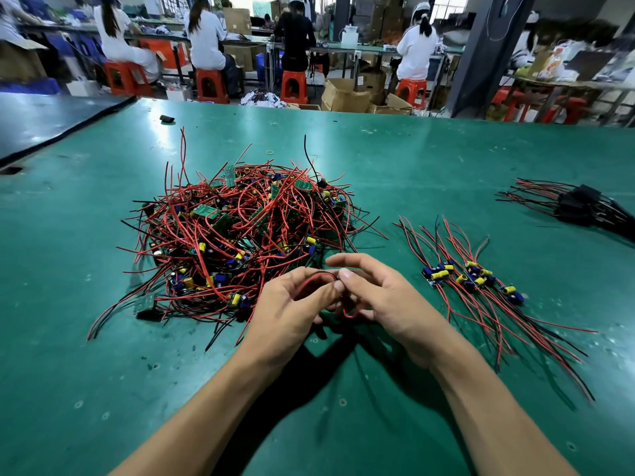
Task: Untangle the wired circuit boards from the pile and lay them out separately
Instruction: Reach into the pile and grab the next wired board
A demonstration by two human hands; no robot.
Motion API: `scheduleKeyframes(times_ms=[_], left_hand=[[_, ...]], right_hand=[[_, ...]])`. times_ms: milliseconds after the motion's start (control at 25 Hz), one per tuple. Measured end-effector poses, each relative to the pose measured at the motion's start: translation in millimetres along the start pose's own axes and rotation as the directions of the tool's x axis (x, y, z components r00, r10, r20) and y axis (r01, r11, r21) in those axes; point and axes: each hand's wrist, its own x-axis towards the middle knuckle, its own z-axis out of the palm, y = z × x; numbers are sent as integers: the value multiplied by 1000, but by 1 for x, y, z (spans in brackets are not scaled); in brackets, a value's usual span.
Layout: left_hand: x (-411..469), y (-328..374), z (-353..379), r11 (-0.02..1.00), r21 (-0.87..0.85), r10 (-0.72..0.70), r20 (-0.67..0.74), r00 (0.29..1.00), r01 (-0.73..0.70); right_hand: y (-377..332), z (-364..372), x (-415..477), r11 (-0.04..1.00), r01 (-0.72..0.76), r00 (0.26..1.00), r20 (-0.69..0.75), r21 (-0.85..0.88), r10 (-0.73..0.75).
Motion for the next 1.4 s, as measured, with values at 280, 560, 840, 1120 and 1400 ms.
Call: scheduleKeyframes(times_ms=[280, 560, 840, 1120, 1400], left_hand=[[-1, 2, 3, 997, -39, -64, 22, 998, 65], [0, 5, 5, 986, -111, -115, 72, 991, 122], [1, 8, 5, 954, -221, -194, 70, 978, 205], [-2, 9, 3, 971, -124, -190, 121, 974, 205], [-2, 12, 6, 965, -128, -220, 86, 972, 230]], right_hand=[[-1, -14, -1, 993, 112, 993, -15, -36, -113], [1, -17, -1, 997, 75, 997, -2, -18, -75], [2, -13, -1, 999, 2, 1000, -24, 54, -1], [6, -13, 0, 995, 62, 998, -4, -75, -62], [8, -13, 3, 998, 54, 993, -102, 42, -50]])
